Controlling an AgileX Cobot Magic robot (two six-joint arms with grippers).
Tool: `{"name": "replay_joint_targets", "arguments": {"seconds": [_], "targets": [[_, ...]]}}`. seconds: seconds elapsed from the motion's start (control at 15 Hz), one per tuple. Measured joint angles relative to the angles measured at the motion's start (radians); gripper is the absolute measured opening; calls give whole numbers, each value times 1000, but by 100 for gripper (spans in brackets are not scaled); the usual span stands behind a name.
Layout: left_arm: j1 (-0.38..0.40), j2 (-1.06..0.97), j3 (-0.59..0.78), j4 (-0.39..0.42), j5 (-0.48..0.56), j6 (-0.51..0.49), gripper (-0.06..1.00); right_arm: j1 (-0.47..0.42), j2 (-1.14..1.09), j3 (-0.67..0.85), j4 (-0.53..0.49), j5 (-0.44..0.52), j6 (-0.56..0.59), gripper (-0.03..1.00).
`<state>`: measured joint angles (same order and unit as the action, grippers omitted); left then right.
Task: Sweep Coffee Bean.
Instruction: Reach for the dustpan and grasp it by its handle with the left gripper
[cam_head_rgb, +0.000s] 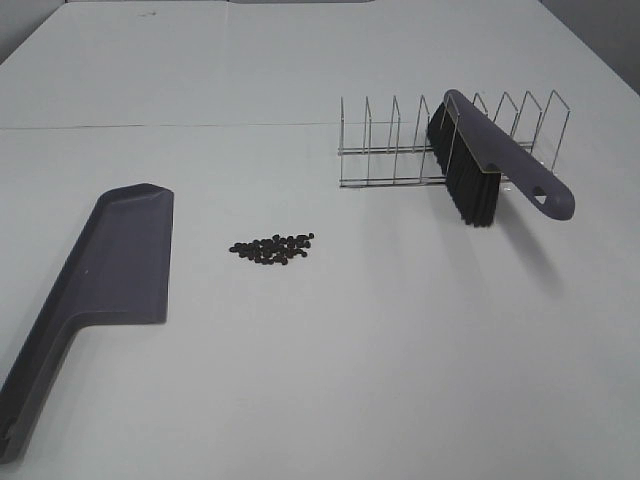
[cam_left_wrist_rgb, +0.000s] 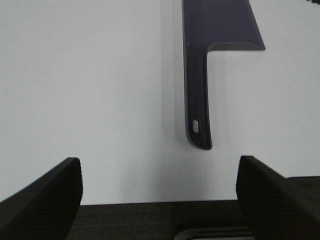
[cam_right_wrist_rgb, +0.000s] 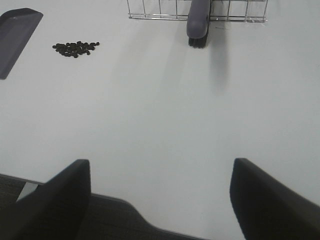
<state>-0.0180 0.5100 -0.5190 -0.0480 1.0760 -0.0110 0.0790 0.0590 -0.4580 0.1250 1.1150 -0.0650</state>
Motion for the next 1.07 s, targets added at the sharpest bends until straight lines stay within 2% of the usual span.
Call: {"name": "replay_joint_targets", "arguments": {"seconds": [0.4, 0.53, 0.67, 1.07], "targets": [[0, 202, 0, 1, -3, -9, 76, 0, 0, 0, 0, 0, 0, 69], [0, 287, -32, 1, -45, -69, 76, 0, 0, 0, 0, 0, 0, 69], [0, 348, -60, -1, -88, -77, 76, 0, 0, 0, 0, 0, 0, 69], [0, 707, -172, -56, -160, -80, 76, 0, 0, 0, 0, 0, 0, 69]]}}
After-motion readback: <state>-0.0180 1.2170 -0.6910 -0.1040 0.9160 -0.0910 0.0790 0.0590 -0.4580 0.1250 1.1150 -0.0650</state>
